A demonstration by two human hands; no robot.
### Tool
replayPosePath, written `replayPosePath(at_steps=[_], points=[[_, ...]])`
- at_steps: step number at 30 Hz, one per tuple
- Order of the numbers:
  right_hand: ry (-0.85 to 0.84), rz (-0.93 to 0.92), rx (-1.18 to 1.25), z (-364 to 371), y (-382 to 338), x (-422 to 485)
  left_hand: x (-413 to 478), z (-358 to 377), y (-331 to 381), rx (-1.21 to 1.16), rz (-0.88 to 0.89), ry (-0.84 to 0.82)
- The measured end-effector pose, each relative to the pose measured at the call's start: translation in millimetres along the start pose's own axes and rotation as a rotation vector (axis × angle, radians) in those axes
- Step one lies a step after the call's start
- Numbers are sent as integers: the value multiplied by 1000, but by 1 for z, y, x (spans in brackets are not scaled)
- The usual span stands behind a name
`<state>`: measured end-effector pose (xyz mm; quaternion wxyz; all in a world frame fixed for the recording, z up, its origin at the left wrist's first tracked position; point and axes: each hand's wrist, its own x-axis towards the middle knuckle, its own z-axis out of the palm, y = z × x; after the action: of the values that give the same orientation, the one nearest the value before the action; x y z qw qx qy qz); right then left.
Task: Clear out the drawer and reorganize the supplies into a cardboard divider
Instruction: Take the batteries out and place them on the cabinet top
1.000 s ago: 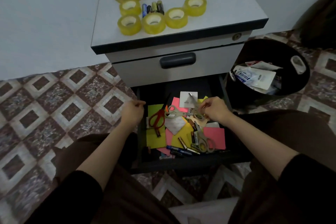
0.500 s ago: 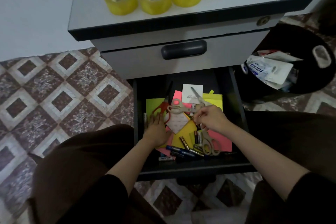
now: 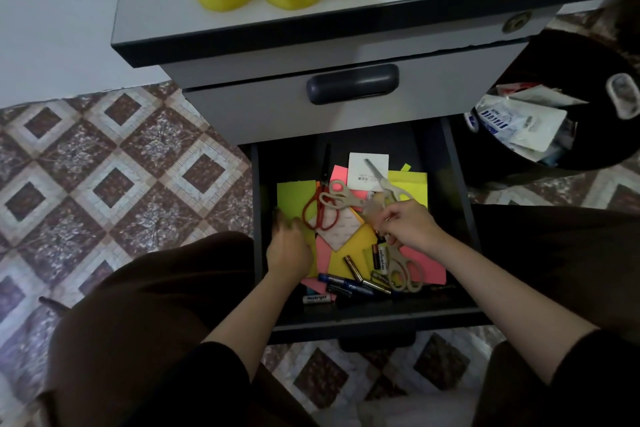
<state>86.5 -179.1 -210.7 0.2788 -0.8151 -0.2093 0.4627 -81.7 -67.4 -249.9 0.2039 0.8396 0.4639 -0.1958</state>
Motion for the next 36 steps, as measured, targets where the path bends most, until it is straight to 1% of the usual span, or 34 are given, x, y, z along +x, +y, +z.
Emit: replayPosePath(at_steps=[2,4,9,11,13,17,18,21,26,28,30,32,36], points=[[-17,20,9,0,3,-1,1,2,-5,126,42,41],[-23,34,11,-1,7,-1,1,3,-9,165,59,96],[18,47,0,-1,15,-1,3,4,-10,-51,52,216],[15,56,10,1,14,0,2,5,-10,-102,47,260],[-1,62,17,5,13,0,3,7,-10,-79,64,243],[-32,54,4,9,14,0,8,7,-12,-98,111,64],[-35,55,5,9,14,1,8,6,-12,-119,130,66],[-40,65,17,8,13,1,3,3,-12,-226,179,173],[-33,64,13,8,13,0,2,1,-12,-388,124,207],[-32,61,-7,8,15,-2,7,1,-11,-365,138,226],[-34,66,-18,8,17,-2,15,0,-10,-313,153,202],[-32,73,-26,9,19,-3,23,-5,-9,-285,125,167],[-32,85,-18,7,21,-2,33,-11,-8,-339,48,157]])
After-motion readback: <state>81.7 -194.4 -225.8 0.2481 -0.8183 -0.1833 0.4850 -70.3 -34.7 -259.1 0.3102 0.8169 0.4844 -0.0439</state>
